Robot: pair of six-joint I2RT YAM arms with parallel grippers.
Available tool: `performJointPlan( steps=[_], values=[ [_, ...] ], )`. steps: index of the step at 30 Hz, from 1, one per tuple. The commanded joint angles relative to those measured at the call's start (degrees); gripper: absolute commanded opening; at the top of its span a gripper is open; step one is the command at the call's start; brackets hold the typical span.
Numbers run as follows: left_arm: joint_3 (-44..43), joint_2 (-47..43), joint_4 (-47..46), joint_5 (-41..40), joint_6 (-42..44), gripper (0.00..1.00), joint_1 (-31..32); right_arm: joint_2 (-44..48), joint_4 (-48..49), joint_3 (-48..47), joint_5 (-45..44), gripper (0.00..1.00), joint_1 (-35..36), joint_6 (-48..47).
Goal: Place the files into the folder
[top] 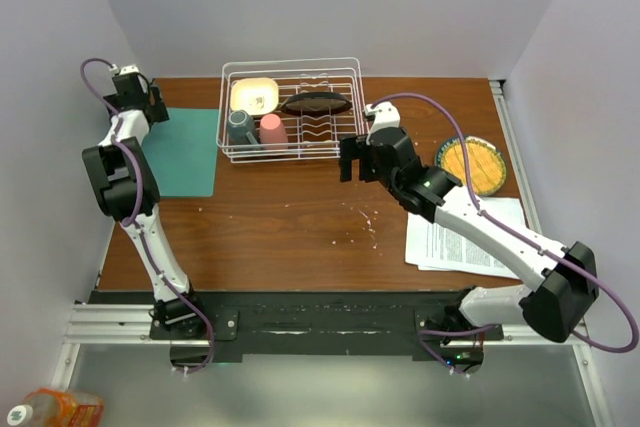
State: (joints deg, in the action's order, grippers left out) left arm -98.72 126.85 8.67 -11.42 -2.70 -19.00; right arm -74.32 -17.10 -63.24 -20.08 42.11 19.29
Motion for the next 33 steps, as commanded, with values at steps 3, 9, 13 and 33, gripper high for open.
performJointPlan(
  steps=[3, 9, 13, 33],
  values=[
    [-2.98, 1.74, 3.02, -5.2, -1.35, 0.97, -1.47, 2.96, 1.63, 0.49, -1.11, 0.99, 0.43, 0.66],
    [5.36, -1.51, -0.14, -2.56, 0.41, 0.83, -1.47, 3.75, 1.72, 0.84, -1.11, 0.98, 0.43, 1.36],
    [8.01, -1.87, 0.73, -1.85, 2.17, 0.75, -1.47, 4.71, 1.72, 1.45, -1.11, 0.97, 0.34, 1.54],
    [45.7, -20.66, -4.98, 0.17, 22.1, 0.62, -1.39, 10.07, 0.76, 4.0, -1.28, 0.96, 0.43, 2.6]
  ],
)
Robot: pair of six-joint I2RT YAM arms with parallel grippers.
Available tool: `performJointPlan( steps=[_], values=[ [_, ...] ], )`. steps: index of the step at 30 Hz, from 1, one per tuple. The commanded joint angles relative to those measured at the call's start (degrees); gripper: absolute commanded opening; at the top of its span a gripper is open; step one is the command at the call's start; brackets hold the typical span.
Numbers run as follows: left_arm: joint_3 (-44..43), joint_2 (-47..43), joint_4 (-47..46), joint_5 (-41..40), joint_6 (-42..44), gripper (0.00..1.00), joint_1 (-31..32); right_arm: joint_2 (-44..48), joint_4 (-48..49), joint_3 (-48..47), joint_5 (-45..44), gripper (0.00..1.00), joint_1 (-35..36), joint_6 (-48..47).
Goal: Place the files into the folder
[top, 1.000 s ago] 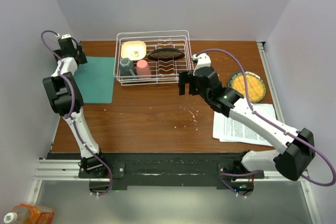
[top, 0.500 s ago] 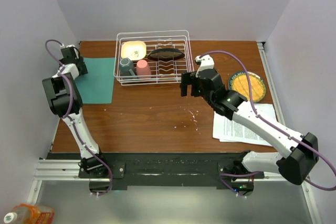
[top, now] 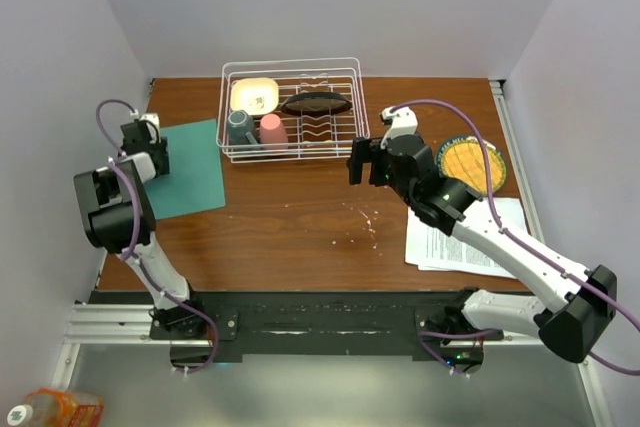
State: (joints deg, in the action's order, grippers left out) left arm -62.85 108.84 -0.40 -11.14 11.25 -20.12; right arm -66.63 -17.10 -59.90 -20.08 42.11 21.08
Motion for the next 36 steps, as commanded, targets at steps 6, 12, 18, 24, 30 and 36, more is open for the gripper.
performJointPlan(
  steps=[6, 12, 18, 24, 30, 36],
  values=[
    [21.35, -10.38, 5.32, 0.67, 17.56, 0.57, -0.36, 3.88, -0.47, 1.19, -1.54, 0.96, 0.43, 1.24],
    [30.06, -20.13, 11.99, 3.48, 27.93, 0.57, -0.27, 4.14, -1.09, 1.71, -1.63, 0.96, 0.43, 1.94],
    [27.1, -32.26, 24.38, 10.86, 30.08, 0.58, -0.36, 4.32, -0.13, 3.38, -0.49, 0.95, 0.34, 2.91],
    [-2.85, -27.4, 30.2, 16.67, 12.28, 0.66, -0.27, 3.79, 1.72, 5.14, 1.53, 0.95, 0.43, 3.53],
    [-30.63, -6.94, 32.47, 16.24, -2.01, 0.67, 1.39, 3.7, 3.48, 6.02, 2.67, 0.95, 0.43, 3.79],
    [-56.13, 12.5, 40.99, 5.79, -7.99, 0.66, 5.08, 3.17, 4.36, 6.28, 2.41, 0.95, 0.52, 3.18]
  ],
)
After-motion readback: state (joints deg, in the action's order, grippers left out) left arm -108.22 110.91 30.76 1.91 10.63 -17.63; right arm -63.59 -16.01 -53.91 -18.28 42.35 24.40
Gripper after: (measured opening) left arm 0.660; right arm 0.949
